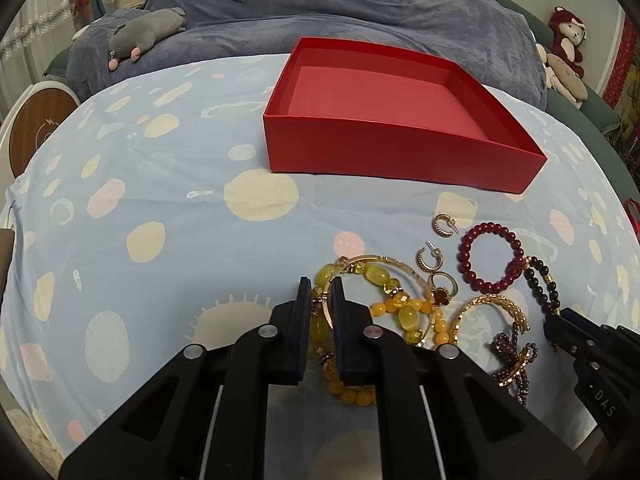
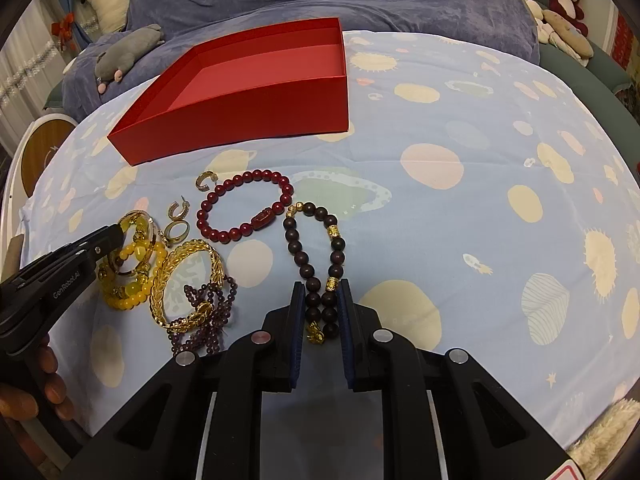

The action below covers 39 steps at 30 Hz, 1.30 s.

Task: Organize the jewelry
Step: 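Carry both bracelets into the red tray and open both grippers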

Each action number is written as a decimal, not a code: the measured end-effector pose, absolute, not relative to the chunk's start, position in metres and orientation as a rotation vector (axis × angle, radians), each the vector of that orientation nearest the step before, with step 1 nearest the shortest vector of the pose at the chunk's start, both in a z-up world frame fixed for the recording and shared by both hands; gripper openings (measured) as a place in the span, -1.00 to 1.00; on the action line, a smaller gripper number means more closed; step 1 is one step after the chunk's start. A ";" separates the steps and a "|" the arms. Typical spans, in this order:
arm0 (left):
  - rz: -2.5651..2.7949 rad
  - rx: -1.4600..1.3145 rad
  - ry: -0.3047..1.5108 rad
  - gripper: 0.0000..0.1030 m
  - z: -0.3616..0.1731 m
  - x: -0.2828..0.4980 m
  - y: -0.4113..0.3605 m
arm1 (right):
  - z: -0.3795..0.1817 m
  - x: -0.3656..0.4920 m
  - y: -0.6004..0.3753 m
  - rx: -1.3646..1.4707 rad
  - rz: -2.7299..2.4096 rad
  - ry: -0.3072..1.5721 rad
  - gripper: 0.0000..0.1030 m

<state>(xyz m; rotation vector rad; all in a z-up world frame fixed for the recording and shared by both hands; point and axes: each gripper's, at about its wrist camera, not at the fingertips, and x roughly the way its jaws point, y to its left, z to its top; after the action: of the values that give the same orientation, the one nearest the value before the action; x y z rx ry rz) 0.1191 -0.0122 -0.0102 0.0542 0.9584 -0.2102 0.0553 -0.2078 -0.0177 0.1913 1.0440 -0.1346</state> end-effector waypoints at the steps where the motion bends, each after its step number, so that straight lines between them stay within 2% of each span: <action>1: -0.214 0.052 0.956 -0.83 -0.009 0.118 -0.012 | -0.018 0.055 -0.208 0.193 -0.134 1.044 -0.70; 11: -0.245 -0.026 0.924 -0.84 0.018 0.096 -0.002 | 0.000 0.041 -0.209 0.211 -0.115 1.012 -0.71; 12: -0.252 -0.033 0.921 -0.84 0.021 0.093 -0.001 | 0.004 0.039 -0.210 0.215 -0.113 1.006 -0.73; 13: -0.259 -0.037 0.918 -0.84 0.025 0.090 -0.001 | 0.007 0.036 -0.211 0.218 -0.112 1.001 -0.85; 18: -0.287 -0.045 0.897 -0.91 0.038 0.074 0.000 | 0.016 0.023 -0.213 0.219 -0.112 0.994 -0.85; 34: -0.216 -0.059 0.964 -0.92 0.017 0.056 0.031 | 0.005 0.005 -0.209 0.203 -0.104 1.033 -0.85; 39: -0.238 -0.082 0.946 -0.91 0.029 0.055 0.032 | 0.019 0.005 -0.211 0.223 -0.095 1.007 -0.85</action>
<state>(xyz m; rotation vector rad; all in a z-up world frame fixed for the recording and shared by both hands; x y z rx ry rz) 0.0546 0.0316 0.0293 -0.0822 0.9463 -0.2376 0.0053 -0.2113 0.0194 0.2229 1.0069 -0.0947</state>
